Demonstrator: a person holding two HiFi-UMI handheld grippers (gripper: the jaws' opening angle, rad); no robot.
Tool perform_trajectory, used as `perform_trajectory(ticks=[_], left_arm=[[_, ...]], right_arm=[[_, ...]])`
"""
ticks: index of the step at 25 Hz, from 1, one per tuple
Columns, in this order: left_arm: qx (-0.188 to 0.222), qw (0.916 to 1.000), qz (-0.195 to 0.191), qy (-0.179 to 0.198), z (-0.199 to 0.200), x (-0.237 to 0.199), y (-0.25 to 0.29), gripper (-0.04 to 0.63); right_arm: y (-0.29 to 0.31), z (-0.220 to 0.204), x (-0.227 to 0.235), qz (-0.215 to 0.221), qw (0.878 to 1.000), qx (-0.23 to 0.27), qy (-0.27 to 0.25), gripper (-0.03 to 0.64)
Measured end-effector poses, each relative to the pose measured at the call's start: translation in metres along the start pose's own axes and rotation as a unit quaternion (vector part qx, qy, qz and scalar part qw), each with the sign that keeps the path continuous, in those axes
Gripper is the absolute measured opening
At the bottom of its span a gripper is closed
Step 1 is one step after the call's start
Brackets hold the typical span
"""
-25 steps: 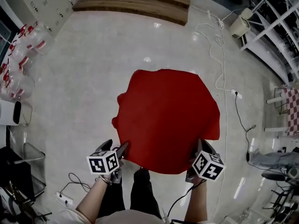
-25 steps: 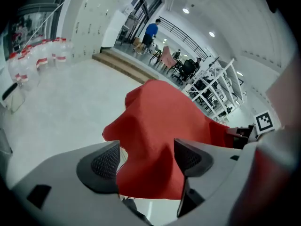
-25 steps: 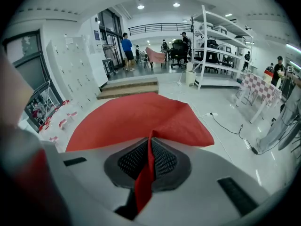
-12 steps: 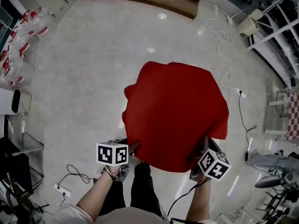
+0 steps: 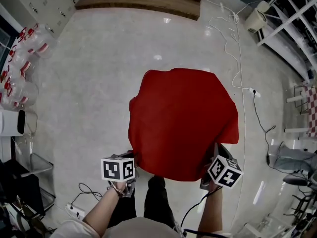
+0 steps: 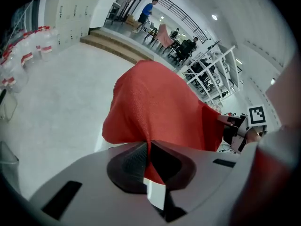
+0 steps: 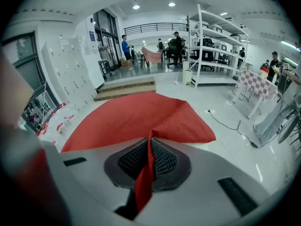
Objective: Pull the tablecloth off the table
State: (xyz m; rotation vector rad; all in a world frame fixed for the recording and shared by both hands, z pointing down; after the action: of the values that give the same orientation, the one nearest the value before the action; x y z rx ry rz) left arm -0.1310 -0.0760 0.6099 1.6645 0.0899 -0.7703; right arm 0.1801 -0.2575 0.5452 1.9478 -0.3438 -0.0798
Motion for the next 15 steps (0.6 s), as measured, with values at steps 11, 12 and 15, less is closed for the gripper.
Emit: perform_trajectory(ticks=[11,12,15], left_arm=[[0.049,0.9979,-0.025,0.032,0.015,0.028,-0.025,0.025],[0.053,0.9976,-0.028,0.035,0.017,0.031,-0.027,0.025],[0.061,0.9966,-0.039,0.041,0.02,0.041,-0.032,0.025]], right_arm=[[-0.012,-0.003,0.0,0.03,0.999,0.016,0.015,0.034],[-0.013,-0.004,0.0,0.033,0.999,0.019,0.015,0.034],[-0.021,-0.006,0.0,0.04,0.999,0.026,0.022,0.034]])
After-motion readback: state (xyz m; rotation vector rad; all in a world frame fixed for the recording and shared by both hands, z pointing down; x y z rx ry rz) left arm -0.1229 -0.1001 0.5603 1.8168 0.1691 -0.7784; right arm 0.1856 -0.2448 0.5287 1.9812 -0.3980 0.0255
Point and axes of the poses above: the fingertips, and each gripper's own axes: y forward along the fingers, x to its right, z out of its top, the point moved 10 cm from there along -y, backward along the fingers, and after that the axes turned 13 degrees about -x, right-handed, at the moved point
